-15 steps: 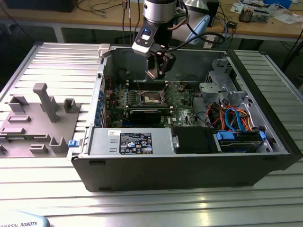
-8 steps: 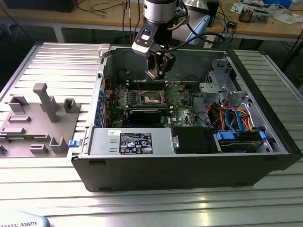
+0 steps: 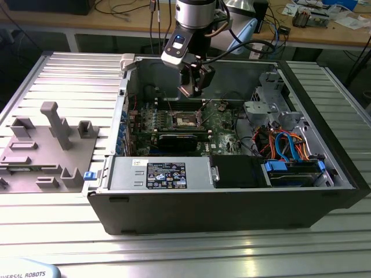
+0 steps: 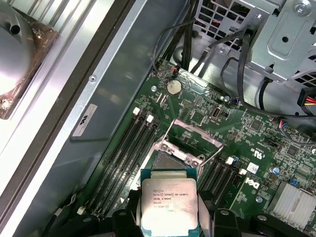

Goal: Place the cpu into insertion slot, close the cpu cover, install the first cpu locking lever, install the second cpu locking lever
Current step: 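Place the cpu into insertion slot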

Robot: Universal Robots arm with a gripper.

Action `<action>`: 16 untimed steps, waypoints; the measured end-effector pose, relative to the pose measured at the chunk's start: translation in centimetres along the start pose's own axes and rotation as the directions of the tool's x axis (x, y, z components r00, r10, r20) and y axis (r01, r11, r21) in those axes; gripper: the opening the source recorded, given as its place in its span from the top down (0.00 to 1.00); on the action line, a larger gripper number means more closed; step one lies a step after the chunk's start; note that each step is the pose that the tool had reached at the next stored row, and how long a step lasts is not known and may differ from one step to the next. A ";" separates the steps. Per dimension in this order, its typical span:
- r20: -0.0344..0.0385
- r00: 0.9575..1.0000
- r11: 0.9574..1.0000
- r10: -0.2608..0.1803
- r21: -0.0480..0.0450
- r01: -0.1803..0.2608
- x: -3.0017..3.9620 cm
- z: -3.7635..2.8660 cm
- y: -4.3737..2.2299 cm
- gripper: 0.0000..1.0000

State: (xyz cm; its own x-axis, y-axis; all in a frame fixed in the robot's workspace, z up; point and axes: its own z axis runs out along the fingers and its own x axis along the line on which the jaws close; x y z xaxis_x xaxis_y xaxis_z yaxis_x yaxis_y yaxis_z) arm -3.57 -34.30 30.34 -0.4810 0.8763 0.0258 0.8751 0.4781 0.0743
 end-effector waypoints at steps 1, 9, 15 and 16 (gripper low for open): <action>0.000 1.000 1.000 0.002 0.000 -0.002 0.00 0.00 0.00 0.46; 0.001 1.000 1.000 0.012 0.000 -0.012 0.00 0.01 0.00 0.46; 0.001 1.000 1.000 0.020 -0.001 -0.020 0.00 0.03 0.00 0.46; 0.002 1.000 1.000 0.021 -0.001 -0.021 0.00 0.03 0.00 0.46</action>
State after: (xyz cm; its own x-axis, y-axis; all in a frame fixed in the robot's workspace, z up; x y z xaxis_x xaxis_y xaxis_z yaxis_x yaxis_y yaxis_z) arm -3.57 -34.30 30.31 -0.4624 0.8863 0.0258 0.8851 0.4595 0.0743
